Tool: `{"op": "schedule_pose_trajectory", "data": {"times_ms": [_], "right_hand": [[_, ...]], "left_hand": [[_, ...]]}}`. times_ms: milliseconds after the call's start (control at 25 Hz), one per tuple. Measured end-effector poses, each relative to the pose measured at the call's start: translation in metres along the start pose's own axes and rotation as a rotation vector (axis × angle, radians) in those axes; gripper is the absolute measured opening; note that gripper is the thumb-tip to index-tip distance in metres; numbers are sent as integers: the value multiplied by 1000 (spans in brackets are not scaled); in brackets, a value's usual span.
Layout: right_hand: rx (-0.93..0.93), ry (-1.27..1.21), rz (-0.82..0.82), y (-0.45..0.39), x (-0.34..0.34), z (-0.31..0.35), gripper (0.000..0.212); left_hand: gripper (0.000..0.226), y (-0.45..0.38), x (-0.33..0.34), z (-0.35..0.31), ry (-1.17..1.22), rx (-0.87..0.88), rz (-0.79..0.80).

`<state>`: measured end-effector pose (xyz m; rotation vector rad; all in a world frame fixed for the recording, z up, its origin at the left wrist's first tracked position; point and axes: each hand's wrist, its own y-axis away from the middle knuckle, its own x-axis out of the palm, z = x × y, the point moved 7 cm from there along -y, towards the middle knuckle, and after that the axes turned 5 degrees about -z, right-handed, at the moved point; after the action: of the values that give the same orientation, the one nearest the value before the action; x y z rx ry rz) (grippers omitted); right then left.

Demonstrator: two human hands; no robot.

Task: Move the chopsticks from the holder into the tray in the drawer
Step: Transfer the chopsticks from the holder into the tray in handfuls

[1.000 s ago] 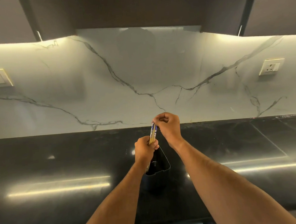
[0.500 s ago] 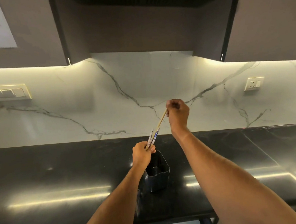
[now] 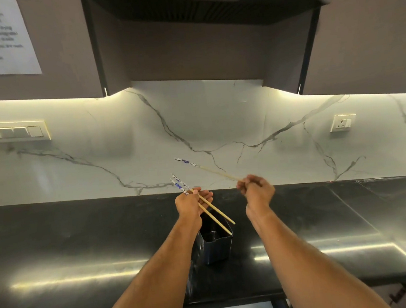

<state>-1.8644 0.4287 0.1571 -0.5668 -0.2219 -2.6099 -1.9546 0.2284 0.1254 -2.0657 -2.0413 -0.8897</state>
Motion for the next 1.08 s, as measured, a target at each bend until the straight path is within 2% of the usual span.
{"op": "schedule_pose_trajectory", "data": {"times_ms": [240,440,640,1080], "right_hand": [[77,231,128,20,-33,-59,17],[73,195,183,23,-32,-57,21],[19,367,328,28,-25,-54,24],[0,463,455,35,-28,-58,24]], "left_hand": [[18,-2,-7,-3,93,-3,-119],[18,-4,-17,10,133,-46,-226],[17,-6,-15,15,125,-46,-272],[10,-13,-25,22,71,-56,-357]]}}
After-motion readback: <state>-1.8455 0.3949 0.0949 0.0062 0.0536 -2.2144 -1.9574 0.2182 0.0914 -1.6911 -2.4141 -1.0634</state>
